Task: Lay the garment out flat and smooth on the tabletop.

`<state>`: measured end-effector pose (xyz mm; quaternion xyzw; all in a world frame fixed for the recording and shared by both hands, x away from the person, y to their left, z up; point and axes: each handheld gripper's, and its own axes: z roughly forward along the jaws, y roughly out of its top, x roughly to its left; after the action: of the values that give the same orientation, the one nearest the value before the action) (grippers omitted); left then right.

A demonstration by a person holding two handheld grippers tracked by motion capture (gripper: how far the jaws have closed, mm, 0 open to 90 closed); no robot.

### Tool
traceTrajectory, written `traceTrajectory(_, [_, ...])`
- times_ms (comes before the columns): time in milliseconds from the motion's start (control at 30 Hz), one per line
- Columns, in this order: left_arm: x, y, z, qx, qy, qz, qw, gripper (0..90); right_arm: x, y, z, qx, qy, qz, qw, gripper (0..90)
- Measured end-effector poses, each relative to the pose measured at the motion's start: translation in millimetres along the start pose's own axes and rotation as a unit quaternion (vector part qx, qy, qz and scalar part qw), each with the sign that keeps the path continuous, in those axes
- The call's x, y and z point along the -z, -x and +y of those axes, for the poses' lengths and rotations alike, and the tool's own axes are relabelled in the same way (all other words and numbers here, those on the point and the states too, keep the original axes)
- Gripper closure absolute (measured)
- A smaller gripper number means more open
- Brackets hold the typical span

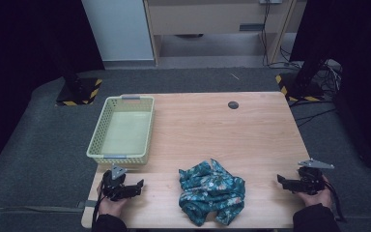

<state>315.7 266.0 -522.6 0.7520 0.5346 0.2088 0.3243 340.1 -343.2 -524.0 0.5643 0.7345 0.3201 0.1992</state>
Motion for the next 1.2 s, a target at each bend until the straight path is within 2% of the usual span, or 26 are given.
traceTrajectory(200, [8.0,9.2,4.1,0.015,0.014,-0.01,0.9997,9.6,7.5,-10.7,4.0,0.011,0.009,0.02,0.9997,4.9])
traceTrajectory(600, [13.5,23.2,7.0,0.007,0.022,-0.025,0.9994,9.7,11.6,-22.5,7.9,0.021,0.012,0.035,0.9991,4.5])
traceTrajectory(967, [19.1,33.8,11.9,0.011,0.035,-0.042,0.9984,10.5,18.7,-28.8,14.4,0.017,0.033,0.044,0.9983,4.6])
traceTrajectory(1200, [25.3,41.5,18.8,0.01,0.049,-0.047,0.9976,10.6,23.2,-33.5,19.7,0.025,0.042,0.048,0.9977,4.2])
